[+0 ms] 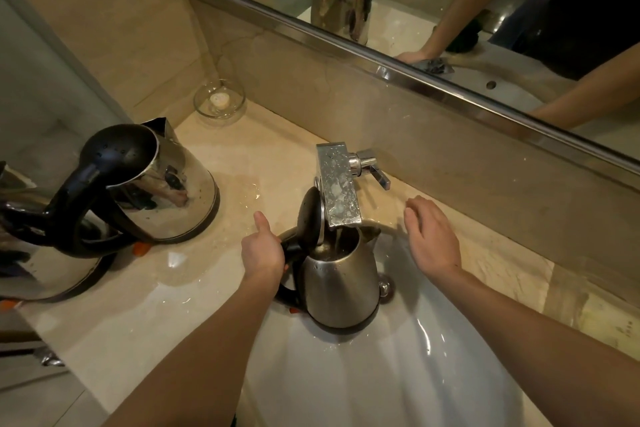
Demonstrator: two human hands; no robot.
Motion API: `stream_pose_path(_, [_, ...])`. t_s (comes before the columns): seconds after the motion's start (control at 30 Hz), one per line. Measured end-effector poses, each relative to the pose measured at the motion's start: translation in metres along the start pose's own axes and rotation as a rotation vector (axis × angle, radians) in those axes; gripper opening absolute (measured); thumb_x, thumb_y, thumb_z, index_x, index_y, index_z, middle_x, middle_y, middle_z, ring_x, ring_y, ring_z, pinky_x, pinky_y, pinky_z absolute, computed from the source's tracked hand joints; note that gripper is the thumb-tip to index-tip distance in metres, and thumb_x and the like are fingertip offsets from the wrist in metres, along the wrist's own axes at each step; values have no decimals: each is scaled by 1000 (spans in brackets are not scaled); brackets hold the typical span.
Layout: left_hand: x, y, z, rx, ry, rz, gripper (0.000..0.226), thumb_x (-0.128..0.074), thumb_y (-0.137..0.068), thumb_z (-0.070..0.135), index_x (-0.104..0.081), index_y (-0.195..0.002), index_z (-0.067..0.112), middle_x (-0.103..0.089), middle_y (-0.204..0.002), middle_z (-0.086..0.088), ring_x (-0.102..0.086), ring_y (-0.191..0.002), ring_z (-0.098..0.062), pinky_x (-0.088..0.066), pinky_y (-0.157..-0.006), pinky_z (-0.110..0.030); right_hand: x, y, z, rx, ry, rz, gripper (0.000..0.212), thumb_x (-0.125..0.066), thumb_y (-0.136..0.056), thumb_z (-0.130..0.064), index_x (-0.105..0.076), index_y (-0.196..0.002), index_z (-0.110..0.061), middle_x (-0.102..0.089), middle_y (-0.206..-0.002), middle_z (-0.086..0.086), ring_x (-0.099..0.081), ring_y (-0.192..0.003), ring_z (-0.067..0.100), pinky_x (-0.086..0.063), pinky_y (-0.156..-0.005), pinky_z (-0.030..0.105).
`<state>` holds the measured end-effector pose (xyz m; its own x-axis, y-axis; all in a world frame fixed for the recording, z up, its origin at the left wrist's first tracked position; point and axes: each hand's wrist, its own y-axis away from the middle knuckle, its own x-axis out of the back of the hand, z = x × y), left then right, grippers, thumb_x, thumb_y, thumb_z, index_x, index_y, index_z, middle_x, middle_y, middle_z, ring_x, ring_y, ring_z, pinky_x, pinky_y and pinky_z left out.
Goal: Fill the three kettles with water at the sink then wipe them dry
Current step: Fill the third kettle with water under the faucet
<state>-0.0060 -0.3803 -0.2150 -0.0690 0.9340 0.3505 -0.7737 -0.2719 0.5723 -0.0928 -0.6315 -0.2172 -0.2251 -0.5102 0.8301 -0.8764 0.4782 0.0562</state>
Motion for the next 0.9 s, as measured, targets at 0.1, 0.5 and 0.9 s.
stream_pose_path(0.1, [-2, -1, -1, -7, 1, 29, 72, -21, -101, 62, -57, -75, 6, -59, -74, -12, -59, -67, -23, -43, -59, -31, -2, -4, 3, 28, 107, -72, 53, -24, -103, -49, -43, -144, -21, -36, -154, -1, -27, -144, 17, -27, -116, 43])
stream_pose_path(0.5, [0, 9, 4, 2, 7, 12, 67, -21, -101, 63, -54, -73, 11, -58, -73, -10, -57, -63, -21, -49, -65, -32, 2, -10, 6, 143, 245, -107, 62, -21, -100, -53, -38, -148, -18, -28, -159, 1, -18, -148, 19, -18, -120, 40])
stream_pose_path(0.9, [-5, -1, -5, -8, -20, 45, 77, -20, -100, 64, -64, -110, 1, -65, -86, -10, -65, -83, -22, -40, -74, -30, -2, -19, 9, 199, 285, -112, 55, -31, -103, -47, -39, -145, -13, -31, -157, 5, -24, -145, 20, -17, -118, 35])
